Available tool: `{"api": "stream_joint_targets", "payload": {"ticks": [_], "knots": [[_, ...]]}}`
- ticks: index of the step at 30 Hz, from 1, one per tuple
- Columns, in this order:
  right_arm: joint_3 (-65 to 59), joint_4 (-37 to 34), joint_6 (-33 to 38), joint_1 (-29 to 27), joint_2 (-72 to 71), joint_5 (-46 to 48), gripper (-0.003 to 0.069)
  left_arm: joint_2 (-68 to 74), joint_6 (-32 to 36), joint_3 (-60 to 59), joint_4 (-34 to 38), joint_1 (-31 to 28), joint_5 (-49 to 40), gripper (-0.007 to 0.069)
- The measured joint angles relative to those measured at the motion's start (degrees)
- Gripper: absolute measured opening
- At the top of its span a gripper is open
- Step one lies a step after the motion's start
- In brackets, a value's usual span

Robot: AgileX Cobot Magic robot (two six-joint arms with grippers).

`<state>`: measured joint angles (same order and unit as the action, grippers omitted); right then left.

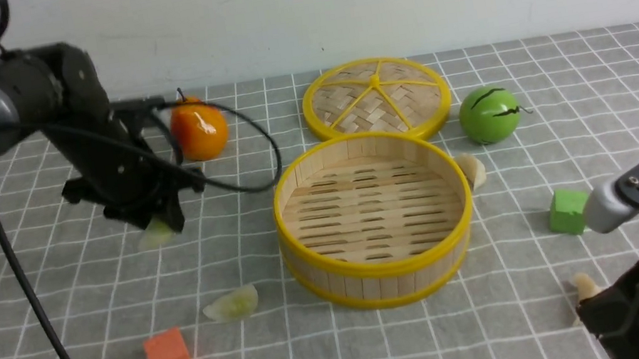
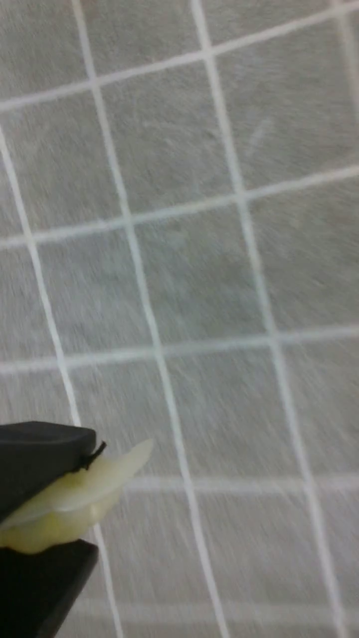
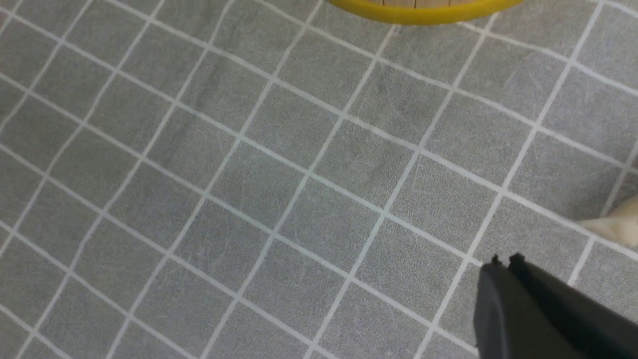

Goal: Put the dumplings into the steamer on the table with the grey tablecloth.
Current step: 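Place the dumpling into the bamboo steamer basket with the left gripper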

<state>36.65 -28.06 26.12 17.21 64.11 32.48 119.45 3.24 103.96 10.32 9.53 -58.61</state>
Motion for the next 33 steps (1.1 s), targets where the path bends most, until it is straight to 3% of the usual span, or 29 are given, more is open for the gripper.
{"api": "stream_joint_targets", "payload": {"ticks": [3, 7, 13, 20, 28, 33], "knots": [[0.0, 0.0, 0.0, 0.0, 0.0, -0.5, 0.0002, -1.5, 0.2, 4.4, 7.0, 3.4, 0.9, 0.0199], [0.0, -0.3, 0.0, 0.0, 0.0, -0.8, 0.0006, -1.1, 4.5, 6.3, 12.5, 10.4, 10.5, 0.0199], [0.0, -1.1, 0.0, 0.0, 0.3, -0.9, 0.0012, 6.6, 5.2, 6.4, 9.3, 15.8, 20.6, 0.0199], [0.0, -1.2, 0.0, 0.0, 0.5, -1.2, 0.0021, 10.7, 5.2, 6.3, 7.5, 16.2, 22.7, 0.0206], [0.0, -1.3, 0.0, 0.0, 0.5, -1.9, 0.0027, 10.5, 5.2, 7.0, 6.7, 16.2, 21.3, 0.0456], [0.0, -2.7, 0.0, 0.0, 0.5, -2.3, 0.0031, 1.7, 4.1, 10.7, 2.3, 16.2, 7.6, 0.0482]]}}
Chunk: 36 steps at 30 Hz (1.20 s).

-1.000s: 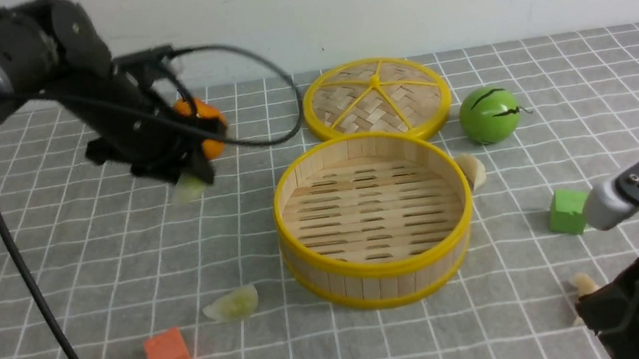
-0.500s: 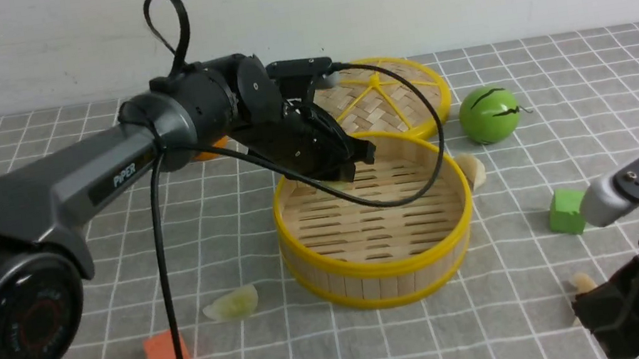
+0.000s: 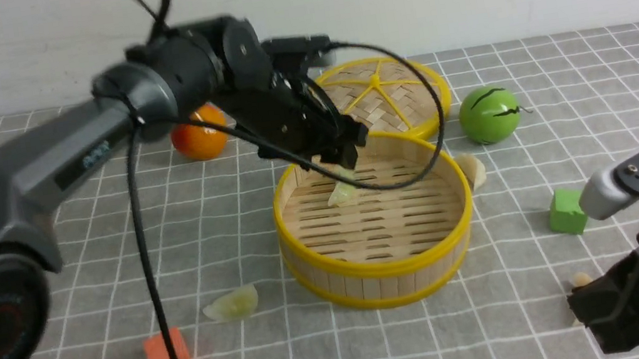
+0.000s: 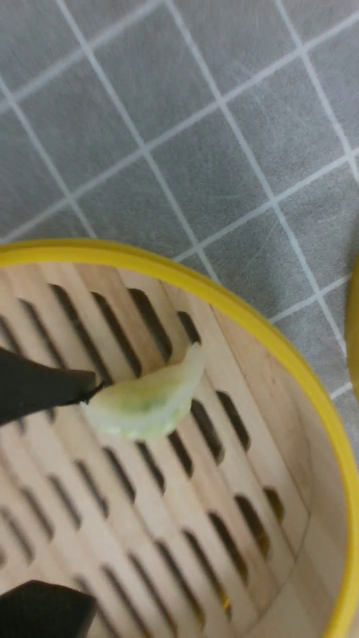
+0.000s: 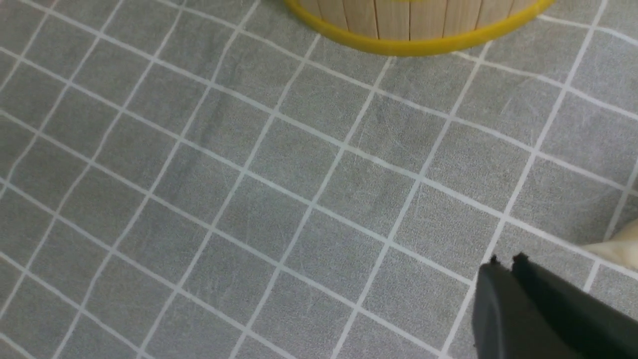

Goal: Put the dumplings into the steamer on the table with the grey tablecloth.
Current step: 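Reach for and grasp a dumpling on the table with the left gripper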

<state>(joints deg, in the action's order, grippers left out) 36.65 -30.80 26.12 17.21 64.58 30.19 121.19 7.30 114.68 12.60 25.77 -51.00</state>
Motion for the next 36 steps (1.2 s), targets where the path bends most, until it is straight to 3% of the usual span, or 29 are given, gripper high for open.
{"api": "stream_joint_targets", "payload": {"ticks": [3, 7, 13, 21, 27, 36], "knots": [[0.0, -0.1, 0.0, 0.0, 0.0, -0.4, 0.0034, -6.9, 3.4, 0.8, -1.7, 0.0, -6.5, 0.0454], [0.0, -0.1, 0.0, 0.0, 0.1, -0.8, 0.004, -16.4, 10.4, -0.5, -1.6, -0.2, -18.3, 0.0352], [0.0, -0.9, 0.0, 0.0, 1.1, 0.1, 0.0041, -17.7, 10.8, -13.8, -1.0, -3.9, -19.8, 0.0238], [0.0, -3.5, 0.0, 0.0, 1.2, 1.6, 0.0042, -12.8, 10.8, -29.3, -3.9, -6.6, -8.1, 0.0252], [0.0, -3.7, 0.0, 0.0, 1.2, 1.8, 0.0042, -7.8, 11.4, -29.9, -4.6, -6.6, -2.0, 0.0276], [0.0, -3.7, 0.2, 0.0, 1.2, 1.5, 0.0052, -4.0, 11.7, -30.1, -4.2, -6.6, -0.8, 0.0302]]}}
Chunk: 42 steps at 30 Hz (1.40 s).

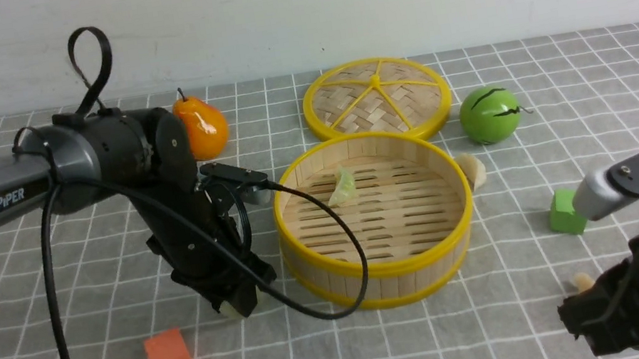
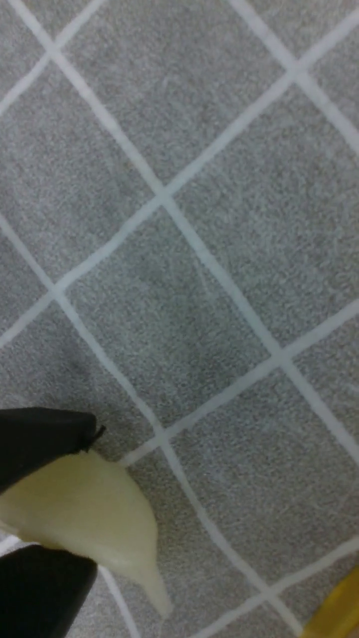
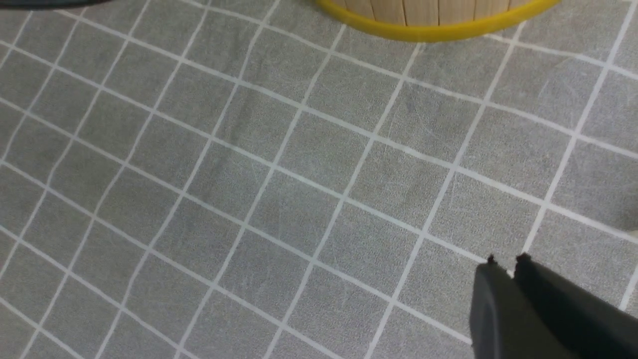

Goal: Put the dumplings into the steamer on the table with the grey tablecloth.
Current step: 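Reach for and grasp a dumpling on the table with the left gripper, then place the dumpling into the bamboo steamer basket with the left gripper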

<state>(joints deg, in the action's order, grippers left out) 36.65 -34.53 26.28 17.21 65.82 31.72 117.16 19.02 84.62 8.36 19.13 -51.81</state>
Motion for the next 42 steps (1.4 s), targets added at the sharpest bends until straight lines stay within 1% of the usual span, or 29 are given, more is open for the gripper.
{"api": "stream_joint_targets", "payload": {"ticks": [3, 5, 6, 10, 16, 17, 19, 20, 21, 22, 23, 25, 29, 30, 34, 37, 39, 41, 42], "knots": [[0.0, 0.0, 0.0, 0.0, 0.0, -0.1, 0.0052, 0.6, 0.1, 0.0, 0.5, 0.0, 0.8, 0.0292], [0.0, -0.1, 0.0, 0.0, 0.0, -0.1, 0.0052, 0.6, -0.3, 0.0, 1.2, 0.0, 1.0, 0.0253], [0.0, 0.0, 0.0, 0.0, 0.0, -0.1, 0.0052, 0.6, -0.4, 0.0, 1.3, 0.0, 1.0, 0.025], [0.0, 0.0, 0.0, 0.0, 0.0, -0.1, 0.0057, -0.1, -4.1, -0.1, 2.0, 0.0, 1.0, 0.0245], [0.0, 0.0, 0.0, 0.0, 0.0, -1.3, 0.0062, -6.8, -9.4, 0.1, 2.6, 0.0, -0.1, 0.0245], [0.0, 0.0, 0.0, 0.0, 0.0, -1.6, 0.0062, -8.7, -10.7, 0.4, 3.7, 0.0, 0.2, 0.0245], [0.0, 0.0, 0.0, 0.0, 0.0, -2.4, 0.0064, -12.3, -13.2, 1.3, 9.9, 0.0, 2.7, 0.0245], [0.0, 0.0, 0.0, 0.0, 0.0, -2.6, 0.0065, -13.1, -13.3, 1.4, 11.2, 0.1, 3.4, 0.0245], [0.0, -0.2, 0.1, 0.0, 0.0, -3.1, 0.0066, -14.3, -13.3, 1.8, 15.6, 0.7, 6.2, 0.0245], [0.0, -0.2, 0.2, 0.0, 0.0, -3.3, 0.0067, -14.4, -13.1, 1.8, 17.1, 1.0, 7.5, 0.0245], [0.0, -0.2, 0.7, 0.0, 0.2, -3.7, 0.0071, -14.3, -12.1, 2.0, 19.7, 2.9, 11.6, 0.0245], [0.0, -0.3, 0.9, 0.0, 0.6, -4.0, 0.0073, -13.3, -11.0, 2.1, 19.9, 4.6, 14.2, 0.0245], [0.0, -0.4, 1.3, 0.0, 1.8, -4.2, 0.008, -8.3, -10.2, 2.5, 15.5, 9.0, 18.0, 0.0245], [0.0, -0.4, 1.4, 0.0, 2.1, -4.2, 0.0083, -5.6, -11.2, 3.3, 12.5, 10.3, 17.7, 0.0245], [0.0, -0.4, 1.5, 0.0, 2.3, -4.3, 0.009, -0.4, -15.0, 5.8, 5.9, 11.5, 15.4, 0.0245], [0.0, -0.4, 1.5, 0.0, 2.3, -4.3, 0.0096, 1.7, -16.9, 7.0, 3.3, 11.5, 15.2, 0.0248], [0.0, -0.4, 1.5, 0.0, 2.3, -4.3, 0.0104, 2.9, -18.4, 7.7, 1.2, 11.5, 15.2, 0.0298], [0.0, 0.8, 1.5, 0.0, 2.3, -4.9, 0.0116, 2.8, -19.0, 8.6, -0.2, 11.5, 14.5, 0.0388], [0.0, 0.9, 1.5, 0.0, 2.3, -5.0, 0.0118, 2.8, -19.0, 8.8, -0.3, 11.5, 14.5, 0.0397]]}}
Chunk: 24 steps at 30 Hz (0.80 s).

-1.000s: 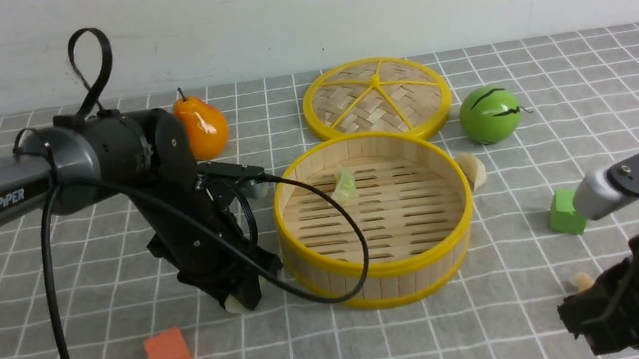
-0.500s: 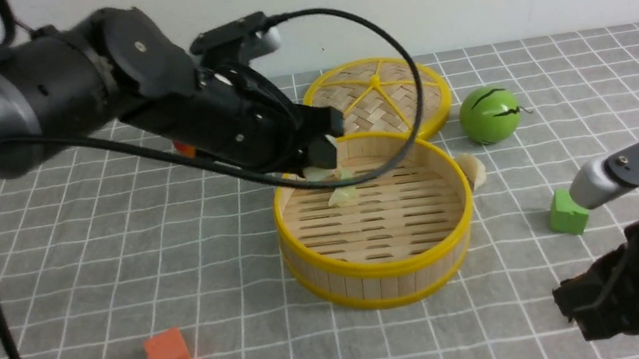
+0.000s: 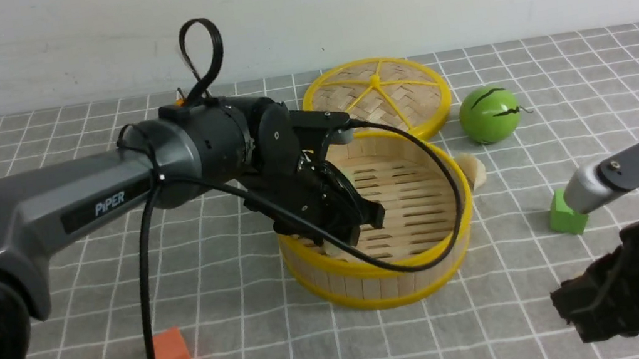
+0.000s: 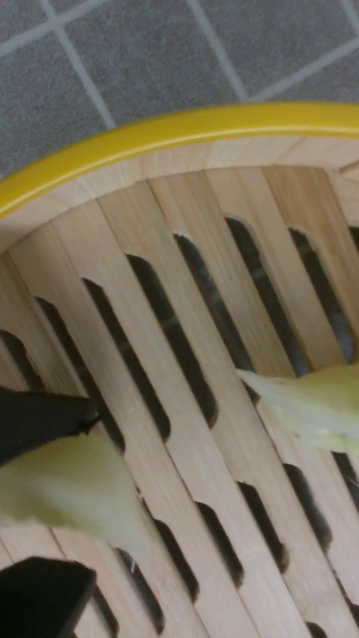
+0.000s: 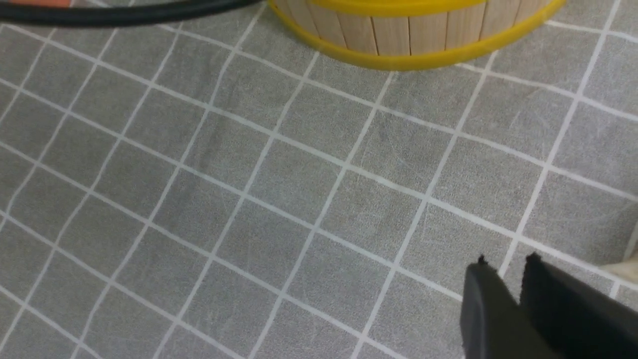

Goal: Put the dumplings into the steamer on the table with the grey tablecloth.
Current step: 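Place the dumpling into the bamboo steamer basket with the left gripper, then reach for and grasp a dumpling lying on the table beside the steamer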

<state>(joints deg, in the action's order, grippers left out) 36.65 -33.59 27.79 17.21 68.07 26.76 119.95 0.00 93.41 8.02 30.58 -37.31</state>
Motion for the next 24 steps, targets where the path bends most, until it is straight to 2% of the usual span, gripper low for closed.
{"api": "stream_joint_targets", "payload": {"ticks": [2, 3, 5, 7, 12, 15, 16, 18, 19, 24], "knots": [[0.0, 3.0, -0.4, -0.3, 0.0, -0.4, 0.0153, -1.2, 0.0, 2.6, -1.5, 0.1, -3.6, 0.0496], [0.0, 3.6, -0.9, -0.7, 0.0, -0.4, 0.0164, -2.2, 0.0, 3.7, -1.8, 0.1, -5.5, 0.0516], [0.0, 4.8, -3.4, -1.9, 0.0, -0.4, 0.0216, -5.1, 0.0, 7.0, -2.7, 0.1, -9.8, 0.0536], [0.0, 5.2, -5.5, -3.1, 0.0, -0.2, 0.0262, -8.3, -0.4, 9.3, -3.3, 0.1, -13.2, 0.0522], [0.0, 5.6, -7.6, -6.8, 0.0, 1.0, 0.0398, -20.0, -0.4, 11.7, -4.5, 0.0, -19.1, 0.0361], [0.0, 5.8, -8.9, -7.6, 0.4, 1.0, 0.0447, -28.1, -0.4, 11.7, -5.5, 0.0, -23.8, 0.0189], [0.0, 6.4, -9.8, -7.7, 1.1, 0.6, 0.046, -32.0, -0.4, 11.7, -6.0, 0.0, -26.2, 0.0097], [0.0, 7.2, -11.1, -7.7, 2.2, -0.5, 0.0466, -36.7, -0.4, 11.7, -6.6, 0.0, -29.0, 0.0015], [0.1, 7.7, -12.0, -7.8, 3.0, -1.1, 0.0468, -39.6, -0.3, 11.7, -7.0, 0.0, -30.4, -0.0011], [3.2, 10.4, -16.7, -7.9, 10.2, -2.0, 0.0471, -53.3, -0.8, 10.2, -10.0, 0.0, -33.9, -0.0014]]}}
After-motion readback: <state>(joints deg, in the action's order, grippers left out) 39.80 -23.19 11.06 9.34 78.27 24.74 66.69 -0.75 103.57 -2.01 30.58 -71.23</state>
